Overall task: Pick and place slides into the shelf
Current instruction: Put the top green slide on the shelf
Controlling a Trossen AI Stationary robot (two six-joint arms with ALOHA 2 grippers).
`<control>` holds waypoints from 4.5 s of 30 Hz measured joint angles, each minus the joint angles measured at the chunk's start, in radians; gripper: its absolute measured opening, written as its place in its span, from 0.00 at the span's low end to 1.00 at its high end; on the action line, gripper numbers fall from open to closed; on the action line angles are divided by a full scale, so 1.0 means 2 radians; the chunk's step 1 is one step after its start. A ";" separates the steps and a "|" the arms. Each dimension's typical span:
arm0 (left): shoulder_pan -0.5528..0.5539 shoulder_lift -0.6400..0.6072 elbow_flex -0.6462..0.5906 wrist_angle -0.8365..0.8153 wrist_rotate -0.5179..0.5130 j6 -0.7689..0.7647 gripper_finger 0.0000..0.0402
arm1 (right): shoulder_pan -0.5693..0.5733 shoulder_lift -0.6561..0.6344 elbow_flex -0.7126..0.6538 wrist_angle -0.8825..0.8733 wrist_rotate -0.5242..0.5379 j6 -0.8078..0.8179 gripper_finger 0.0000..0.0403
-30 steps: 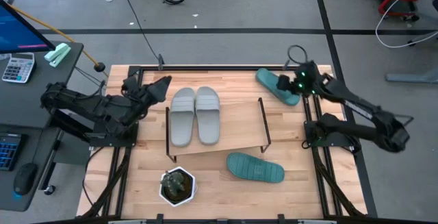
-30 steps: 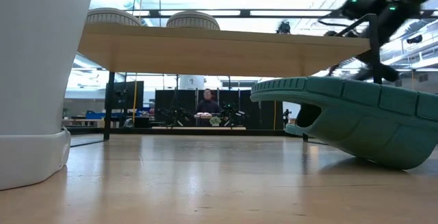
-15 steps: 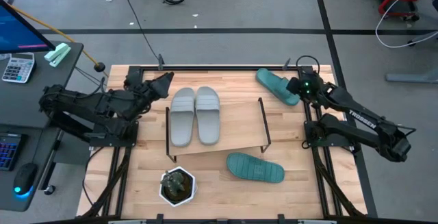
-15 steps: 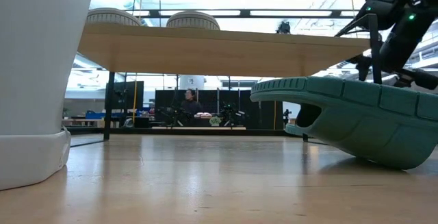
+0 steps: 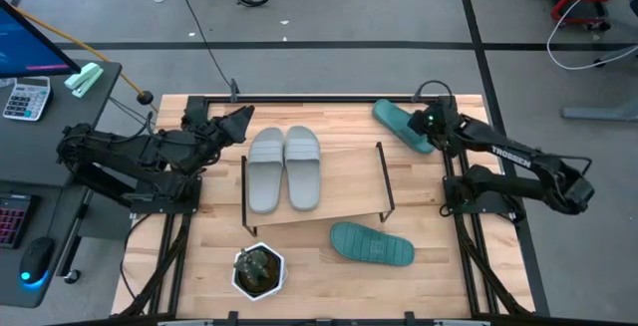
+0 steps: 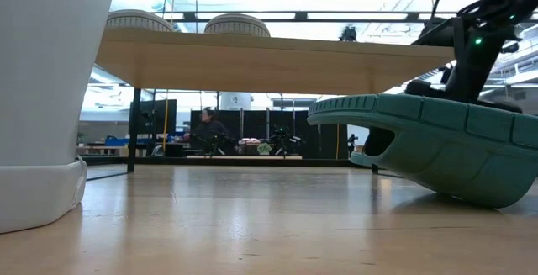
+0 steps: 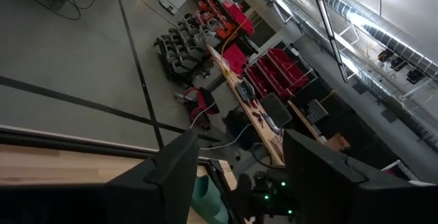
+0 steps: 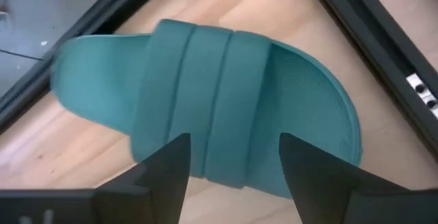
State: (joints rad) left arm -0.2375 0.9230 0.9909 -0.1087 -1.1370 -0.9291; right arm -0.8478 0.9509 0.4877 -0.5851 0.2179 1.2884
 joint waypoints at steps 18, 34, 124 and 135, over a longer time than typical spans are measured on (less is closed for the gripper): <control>-0.001 0.000 0.000 0.000 0.004 0.000 0.51 | 0.000 0.108 0.001 0.083 -0.004 0.025 0.55; -0.001 0.000 0.000 0.000 0.005 -0.001 0.50 | 0.000 0.108 -0.036 0.145 0.000 -0.021 0.03; 0.020 0.000 0.000 0.001 0.005 0.000 0.43 | 0.000 -0.124 0.112 0.207 0.007 -0.093 0.10; 0.020 0.000 0.000 0.001 0.013 0.000 0.43 | -0.015 -0.056 0.285 0.186 -0.249 -0.201 0.10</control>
State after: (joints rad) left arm -0.1974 0.9226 0.9909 -0.1062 -1.1105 -0.9292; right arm -0.8769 0.8391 1.0579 -0.2126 -0.2807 0.8871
